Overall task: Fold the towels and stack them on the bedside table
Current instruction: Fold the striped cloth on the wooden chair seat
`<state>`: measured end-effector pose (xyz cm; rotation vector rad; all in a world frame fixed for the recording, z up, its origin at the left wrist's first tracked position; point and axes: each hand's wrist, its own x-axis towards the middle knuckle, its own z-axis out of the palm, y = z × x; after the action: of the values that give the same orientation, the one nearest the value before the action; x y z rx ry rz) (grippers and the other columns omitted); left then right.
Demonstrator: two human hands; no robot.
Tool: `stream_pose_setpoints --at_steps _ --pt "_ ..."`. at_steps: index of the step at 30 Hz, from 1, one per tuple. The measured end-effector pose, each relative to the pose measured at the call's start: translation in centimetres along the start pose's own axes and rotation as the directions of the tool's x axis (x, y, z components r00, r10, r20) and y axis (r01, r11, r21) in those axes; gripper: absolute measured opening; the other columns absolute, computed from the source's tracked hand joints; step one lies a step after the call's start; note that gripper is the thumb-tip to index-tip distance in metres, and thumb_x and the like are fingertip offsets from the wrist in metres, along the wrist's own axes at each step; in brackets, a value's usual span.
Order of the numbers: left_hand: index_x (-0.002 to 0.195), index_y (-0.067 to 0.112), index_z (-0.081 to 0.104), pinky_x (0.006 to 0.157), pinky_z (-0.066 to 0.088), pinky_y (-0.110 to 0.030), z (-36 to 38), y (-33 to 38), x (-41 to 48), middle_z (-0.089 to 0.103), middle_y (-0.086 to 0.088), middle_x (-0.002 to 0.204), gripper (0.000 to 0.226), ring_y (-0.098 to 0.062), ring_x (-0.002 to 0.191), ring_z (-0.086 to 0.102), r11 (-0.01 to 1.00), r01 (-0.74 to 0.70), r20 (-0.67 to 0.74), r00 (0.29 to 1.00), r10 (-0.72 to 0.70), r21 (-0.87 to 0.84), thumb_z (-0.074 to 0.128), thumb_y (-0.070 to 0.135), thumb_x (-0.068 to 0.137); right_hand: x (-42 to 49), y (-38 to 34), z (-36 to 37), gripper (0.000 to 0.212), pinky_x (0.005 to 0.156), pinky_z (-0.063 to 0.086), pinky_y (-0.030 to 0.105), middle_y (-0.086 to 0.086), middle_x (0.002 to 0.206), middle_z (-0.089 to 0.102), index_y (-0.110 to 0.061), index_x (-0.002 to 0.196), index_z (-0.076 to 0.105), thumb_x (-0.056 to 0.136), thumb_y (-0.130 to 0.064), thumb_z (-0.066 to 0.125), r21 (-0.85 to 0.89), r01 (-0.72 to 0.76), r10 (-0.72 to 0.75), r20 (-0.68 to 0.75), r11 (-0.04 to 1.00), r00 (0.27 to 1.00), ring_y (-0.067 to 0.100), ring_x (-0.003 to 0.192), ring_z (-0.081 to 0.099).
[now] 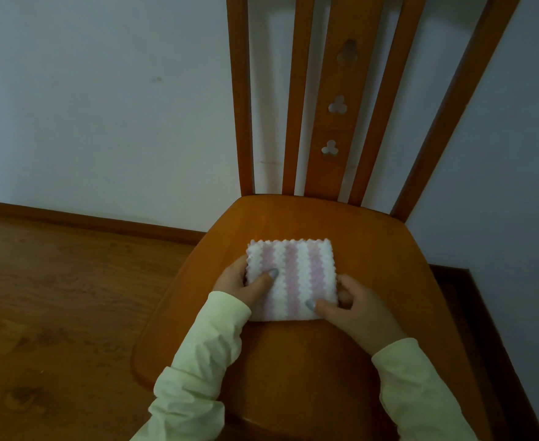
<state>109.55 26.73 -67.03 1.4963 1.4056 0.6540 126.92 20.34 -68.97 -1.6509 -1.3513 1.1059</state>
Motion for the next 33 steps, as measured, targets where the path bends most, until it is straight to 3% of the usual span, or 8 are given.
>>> stream_pose_setpoints --at_steps 3,7,10,15,20,25,29,33 --pt "0.134 0.013 0.041 0.099 0.042 -0.038 0.2 0.5 0.4 0.052 -0.008 0.134 0.052 -0.029 0.122 0.049 0.996 0.055 -0.031 0.998 -0.053 0.072 0.056 0.028 0.088 0.4 0.3 -0.1 0.004 0.073 0.052 0.033 0.002 0.088 0.069 -0.021 0.085 0.059 0.088 -0.02 0.059 -0.106 -0.003 -0.003 -0.058 0.994 0.998 0.019 0.082 0.065" --pt "0.142 0.017 0.024 0.102 0.04 -0.038 0.5 1.0 0.6 0.039 -0.007 0.145 0.066 -0.03 0.129 0.042 0.983 0.141 0.002 0.99 -0.142 0.113 0.057 0.033 0.087 1.3 0.4 0.6 0.022 0.061 0.044 0.04 0.02 0.08 0.063 -0.004 0.077 0.055 0.091 -0.021 0.055 -0.15 -0.029 -0.001 -0.196 0.988 0.981 0.04 0.074 0.058" --pt "0.144 0.024 0.016 0.102 0.04 -0.039 0.7 1.0 0.7 0.037 -0.008 0.146 0.07 -0.031 0.13 0.042 0.972 0.174 0.002 0.984 -0.176 0.156 0.058 0.026 0.087 2.0 0.1 0.8 0.016 0.061 0.043 0.029 0.011 0.09 0.063 -0.008 0.097 0.057 0.091 -0.023 0.055 -0.166 -0.089 0.052 -0.211 0.982 0.976 0.029 0.079 0.059" --pt "0.145 0.037 0.005 0.093 0.047 -0.035 0.9 0.9 0.7 0.045 -0.008 0.139 0.069 -0.03 0.118 0.053 0.928 0.161 -0.017 0.986 -0.165 0.335 0.049 0.025 0.093 2.2 -0.6 1.1 0.049 0.073 0.047 0.029 0.009 0.111 0.062 -0.028 0.137 0.035 0.092 -0.025 0.053 -0.23 -0.114 0.062 -0.223 0.967 0.973 0.017 0.085 0.055" --pt "0.139 0.038 0.031 0.09 0.047 -0.029 0.8 0.6 0.8 0.051 -0.007 0.133 0.043 -0.026 0.114 0.054 0.844 0.126 0.0 0.989 -0.147 0.522 0.035 0.026 0.098 2.3 -0.6 0.9 0.049 0.083 0.048 0.029 0.007 0.117 0.058 -0.037 0.142 0.028 0.097 -0.02 0.04 -0.443 -0.016 -0.034 -0.104 0.897 0.994 0.017 0.09 0.054" --pt "0.138 0.031 0.035 0.094 0.045 -0.03 1.1 0.3 1.0 0.053 -0.007 0.129 0.041 -0.025 0.115 0.052 0.805 0.08 0.001 0.995 -0.099 0.588 0.035 0.025 0.098 2.6 -0.4 1.3 0.044 0.079 0.044 0.023 0.002 0.127 0.049 -0.031 0.14 0.036 0.099 -0.015 0.035 -0.485 0.016 -0.072 -0.097 0.874 0.993 0.011 0.091 0.046" --pt "0.137 0.027 0.039 0.099 0.042 -0.03 1.1 0.0 1.1 0.049 -0.006 0.134 0.04 -0.025 0.12 0.049 0.807 0.059 -0.048 0.998 -0.038 0.588 0.035 0.024 0.098 2.6 -0.4 1.5 0.046 0.096 0.038 0.022 -0.003 0.148 0.035 -0.027 0.143 0.031 0.099 -0.012 0.033 -0.485 0.049 -0.101 -0.08 0.873 0.992 0.016 0.123 0.044" --pt "0.138 0.027 0.038 0.101 0.039 -0.031 1.2 -0.2 1.3 0.044 -0.006 0.138 0.04 -0.026 0.123 0.046 0.809 0.062 -0.074 0.997 -0.023 0.585 0.032 0.026 0.099 2.8 -0.3 1.9 0.048 0.106 0.034 0.027 -0.003 0.153 0.028 -0.027 0.144 0.026 0.099 -0.014 0.035 -0.466 0.011 -0.069 -0.108 0.884 0.992 0.018 0.135 0.034"
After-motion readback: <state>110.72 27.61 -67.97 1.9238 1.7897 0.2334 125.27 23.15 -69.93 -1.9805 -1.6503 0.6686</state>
